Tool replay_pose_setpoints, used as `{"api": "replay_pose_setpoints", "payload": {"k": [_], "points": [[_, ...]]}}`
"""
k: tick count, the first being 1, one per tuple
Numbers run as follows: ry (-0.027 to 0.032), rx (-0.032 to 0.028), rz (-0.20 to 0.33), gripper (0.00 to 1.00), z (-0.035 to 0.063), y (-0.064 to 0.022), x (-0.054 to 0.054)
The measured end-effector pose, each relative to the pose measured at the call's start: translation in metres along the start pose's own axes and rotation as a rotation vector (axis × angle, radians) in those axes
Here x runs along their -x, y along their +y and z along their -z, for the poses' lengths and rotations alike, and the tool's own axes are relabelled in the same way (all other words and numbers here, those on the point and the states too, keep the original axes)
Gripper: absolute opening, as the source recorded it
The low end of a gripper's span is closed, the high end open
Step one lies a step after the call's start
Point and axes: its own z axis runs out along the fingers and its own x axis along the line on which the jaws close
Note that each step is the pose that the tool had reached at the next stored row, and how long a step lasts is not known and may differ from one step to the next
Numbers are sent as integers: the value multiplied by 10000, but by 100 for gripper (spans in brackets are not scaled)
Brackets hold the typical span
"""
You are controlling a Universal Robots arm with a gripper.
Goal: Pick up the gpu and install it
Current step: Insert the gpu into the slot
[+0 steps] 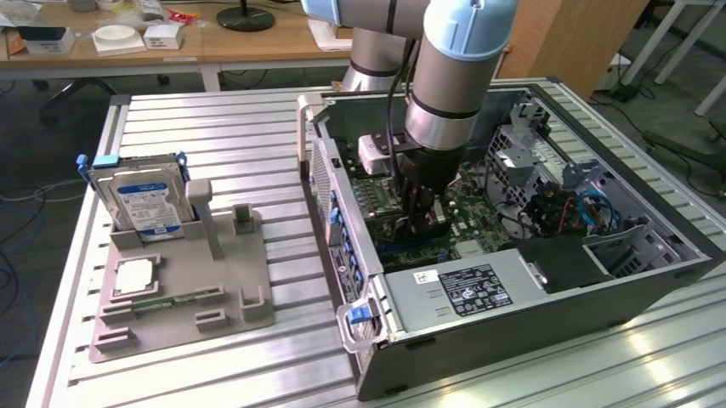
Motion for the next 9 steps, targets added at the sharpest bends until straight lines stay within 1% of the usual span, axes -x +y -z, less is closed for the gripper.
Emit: {"api": "replay_pose_setpoints", "payload": {"k": [9], "points": [[-3,0,0,27,-22,1,0]]}}
